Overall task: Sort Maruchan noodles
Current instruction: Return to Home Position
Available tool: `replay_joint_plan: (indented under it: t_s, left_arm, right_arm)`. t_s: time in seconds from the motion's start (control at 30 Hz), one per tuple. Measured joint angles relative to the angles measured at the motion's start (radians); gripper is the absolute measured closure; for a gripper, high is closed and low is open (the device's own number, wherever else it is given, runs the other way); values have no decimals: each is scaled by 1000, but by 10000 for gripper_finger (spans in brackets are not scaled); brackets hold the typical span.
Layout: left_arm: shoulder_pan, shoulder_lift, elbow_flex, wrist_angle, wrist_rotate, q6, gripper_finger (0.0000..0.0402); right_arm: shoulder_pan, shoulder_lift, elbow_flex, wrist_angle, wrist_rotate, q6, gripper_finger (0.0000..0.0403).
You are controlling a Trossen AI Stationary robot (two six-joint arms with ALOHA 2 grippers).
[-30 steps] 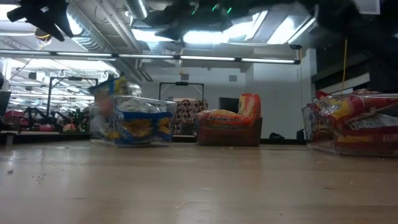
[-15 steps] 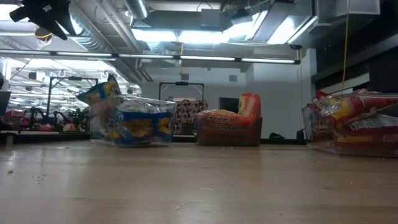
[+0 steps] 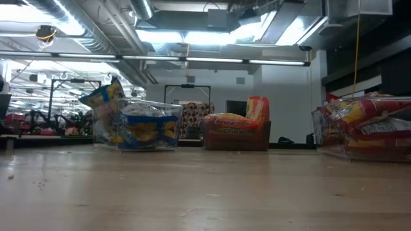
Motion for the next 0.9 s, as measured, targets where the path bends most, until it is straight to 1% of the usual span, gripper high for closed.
replay_joint_plan:
  t_s: [0.07, 0.13, 0.17, 0.23, 0.3, 0.37, 0.43, 0.53, 0.63, 0.67, 0.73, 0.83, 0.9]
  left_arm:
    - [0, -36, 0, 15, -4, 34, 256]
    - [0, -75, 0, 27, -9, 69, 256]
    - [0, -96, 0, 31, -12, 81, 256]
    - [0, -138, 0, 31, -44, 99, 256]
    - [0, -176, 0, 24, -88, 96, 256]
    - [0, -208, -6, 11, -104, 70, 256]
    - [0, -239, -24, 6, -85, 46, 256]
    - [0, -283, -77, 5, 31, 15, 256]
    - [0, -323, -160, -4, 129, -36, 256]
    - [0, -337, -188, -3, 145, -55, 256]
    - [0, -364, -243, -2, 165, -101, 256]
    - [0, -417, -310, -5, 188, -153, 256]
    - [0, -460, -336, -8, 217, -179, 256]
  right_arm:
    - [-28, -98, -125, 21, -21, -4, 159]
    - [-46, -197, -298, 100, -69, 3, 159]
    - [-53, -255, -409, 161, -93, 31, 159]
    - [-57, -373, -641, 365, -107, 116, 159]
    - [-55, -493, -878, 572, -84, 213, 159]
    - [-55, -597, -1094, 776, -75, 320, 159]
    - [-55, -663, -1306, 996, -95, 452, 159]
    - [-52, -715, -1591, 1323, -151, 665, 159]
    - [-10, -740, -1814, 1640, -169, 857, 159]
    - [16, -746, -1878, 1733, -153, 899, 159]
    - [83, -759, -1987, 1906, -83, 958, 159]
    - [226, -783, -2095, 2086, 24, 992, 159]
    - [337, -799, -2128, 2113, 88, 983, 159]
